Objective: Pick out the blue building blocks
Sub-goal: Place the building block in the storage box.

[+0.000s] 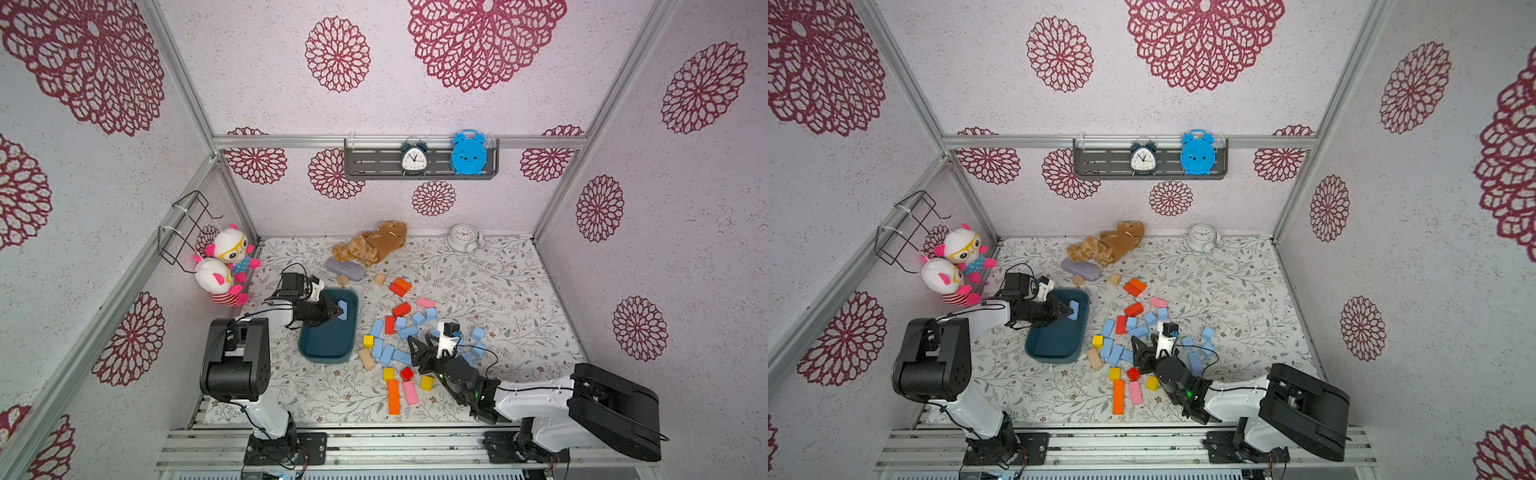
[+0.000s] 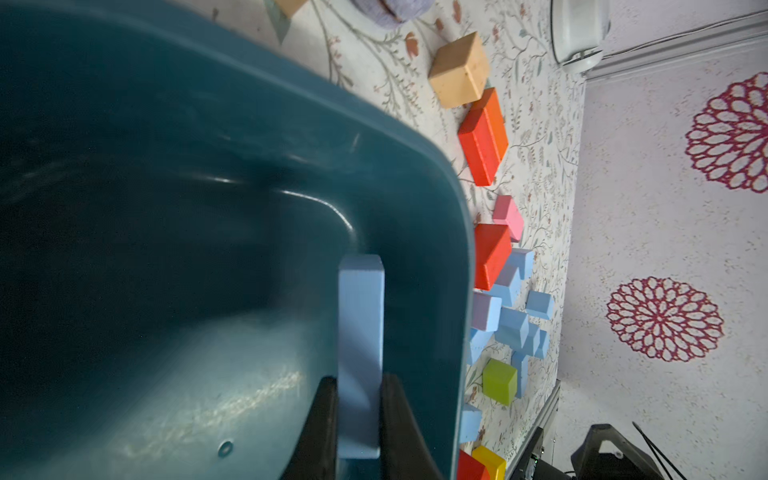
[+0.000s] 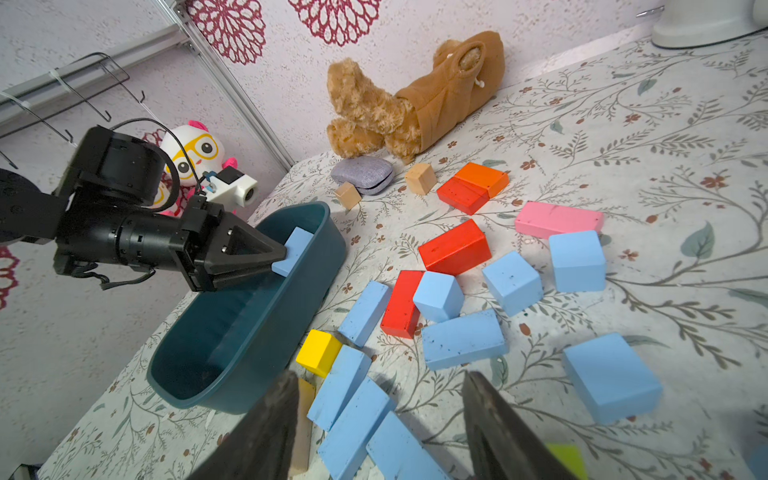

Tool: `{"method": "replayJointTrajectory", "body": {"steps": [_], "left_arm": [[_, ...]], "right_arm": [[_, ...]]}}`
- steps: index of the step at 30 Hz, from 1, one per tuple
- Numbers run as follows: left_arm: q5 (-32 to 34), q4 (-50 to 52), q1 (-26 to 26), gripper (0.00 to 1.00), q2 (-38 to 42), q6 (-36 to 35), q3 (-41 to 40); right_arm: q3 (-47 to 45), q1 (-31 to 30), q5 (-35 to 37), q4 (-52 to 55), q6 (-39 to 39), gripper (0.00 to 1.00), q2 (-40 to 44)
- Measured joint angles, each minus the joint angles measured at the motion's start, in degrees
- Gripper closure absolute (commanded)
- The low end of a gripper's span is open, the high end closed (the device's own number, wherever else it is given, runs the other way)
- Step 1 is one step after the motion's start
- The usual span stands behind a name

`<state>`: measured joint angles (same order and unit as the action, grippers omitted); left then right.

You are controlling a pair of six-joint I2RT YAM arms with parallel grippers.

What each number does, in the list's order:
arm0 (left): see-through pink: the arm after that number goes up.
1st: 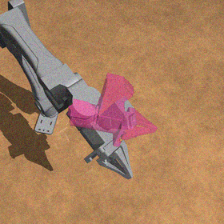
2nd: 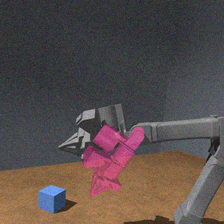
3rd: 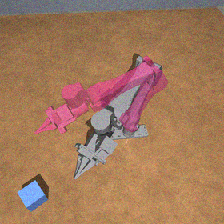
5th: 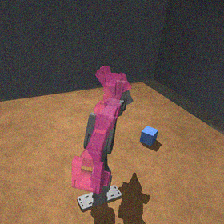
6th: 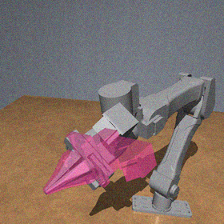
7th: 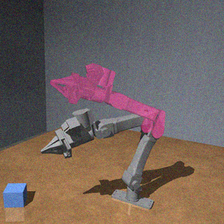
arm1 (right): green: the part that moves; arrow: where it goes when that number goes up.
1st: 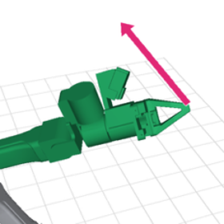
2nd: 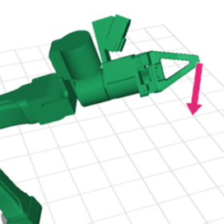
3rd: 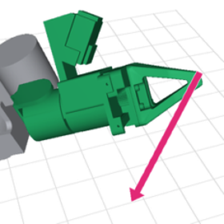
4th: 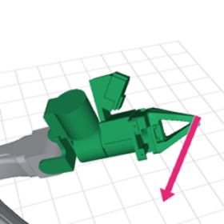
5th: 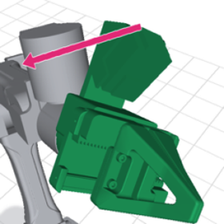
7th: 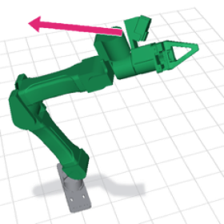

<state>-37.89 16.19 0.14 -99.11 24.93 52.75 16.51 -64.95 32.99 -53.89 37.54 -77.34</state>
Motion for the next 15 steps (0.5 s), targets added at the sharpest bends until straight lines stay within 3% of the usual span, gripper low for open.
{"method": "replayJointTrajectory", "body": {"steps": [15], "left_arm": [[2.43,3.45,3.76,0.75,-4.81,-1.18,3.61]], "right_arm": [[0.00,-0.11,0.28,1.14,-0.02,0.35,0.00]]}}
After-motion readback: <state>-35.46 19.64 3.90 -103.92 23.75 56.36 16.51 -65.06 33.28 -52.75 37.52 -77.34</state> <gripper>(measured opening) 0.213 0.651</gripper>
